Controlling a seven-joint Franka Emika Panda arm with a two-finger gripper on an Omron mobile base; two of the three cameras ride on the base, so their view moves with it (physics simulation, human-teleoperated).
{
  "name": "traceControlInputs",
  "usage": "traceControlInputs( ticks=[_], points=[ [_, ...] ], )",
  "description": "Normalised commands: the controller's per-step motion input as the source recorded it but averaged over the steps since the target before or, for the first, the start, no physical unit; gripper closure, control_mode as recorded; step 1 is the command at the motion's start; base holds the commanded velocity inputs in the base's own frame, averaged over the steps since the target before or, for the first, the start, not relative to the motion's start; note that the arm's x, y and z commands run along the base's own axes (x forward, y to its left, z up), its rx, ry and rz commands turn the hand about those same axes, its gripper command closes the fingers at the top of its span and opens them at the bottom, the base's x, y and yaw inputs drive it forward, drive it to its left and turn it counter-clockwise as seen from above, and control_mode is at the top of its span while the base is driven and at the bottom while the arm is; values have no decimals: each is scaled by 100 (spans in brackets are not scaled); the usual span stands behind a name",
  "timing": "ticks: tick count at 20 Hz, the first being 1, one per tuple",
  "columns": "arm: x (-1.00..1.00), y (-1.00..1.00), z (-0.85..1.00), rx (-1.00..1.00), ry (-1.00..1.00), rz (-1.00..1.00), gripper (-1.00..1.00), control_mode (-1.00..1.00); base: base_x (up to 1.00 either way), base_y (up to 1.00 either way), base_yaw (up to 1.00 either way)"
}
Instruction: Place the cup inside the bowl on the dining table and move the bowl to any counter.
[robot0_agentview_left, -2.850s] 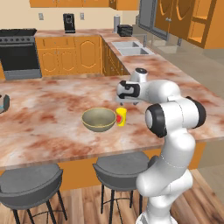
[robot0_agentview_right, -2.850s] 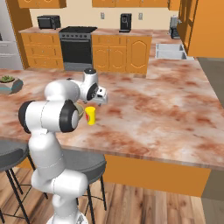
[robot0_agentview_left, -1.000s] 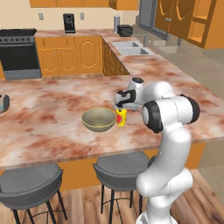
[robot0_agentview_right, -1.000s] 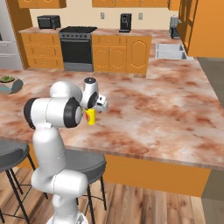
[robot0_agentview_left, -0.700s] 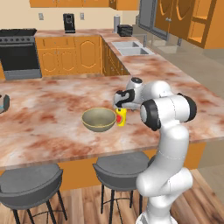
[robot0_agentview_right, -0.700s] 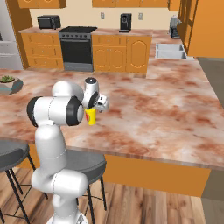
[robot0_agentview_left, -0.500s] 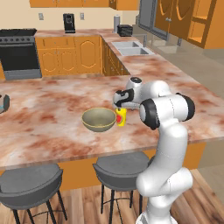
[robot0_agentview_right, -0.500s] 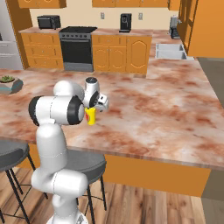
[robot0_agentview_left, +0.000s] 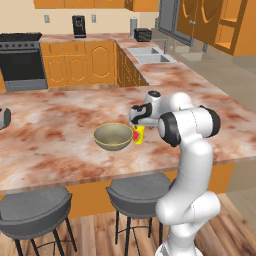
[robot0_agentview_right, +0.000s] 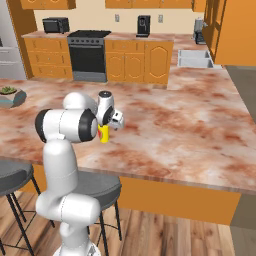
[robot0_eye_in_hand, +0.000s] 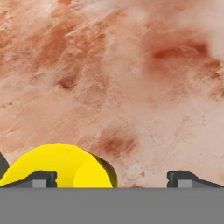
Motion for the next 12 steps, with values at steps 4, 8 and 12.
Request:
traceControlInputs(
  ticks=[4,8,12],
  points=[
    [0,0,-10,0,0,0,-100,-100,0,0,0],
    [0,0,0,0,0,0,-100,-100,0,0,0],
    [0,0,0,0,0,0,-100,-100,0,0,0]
  ],
)
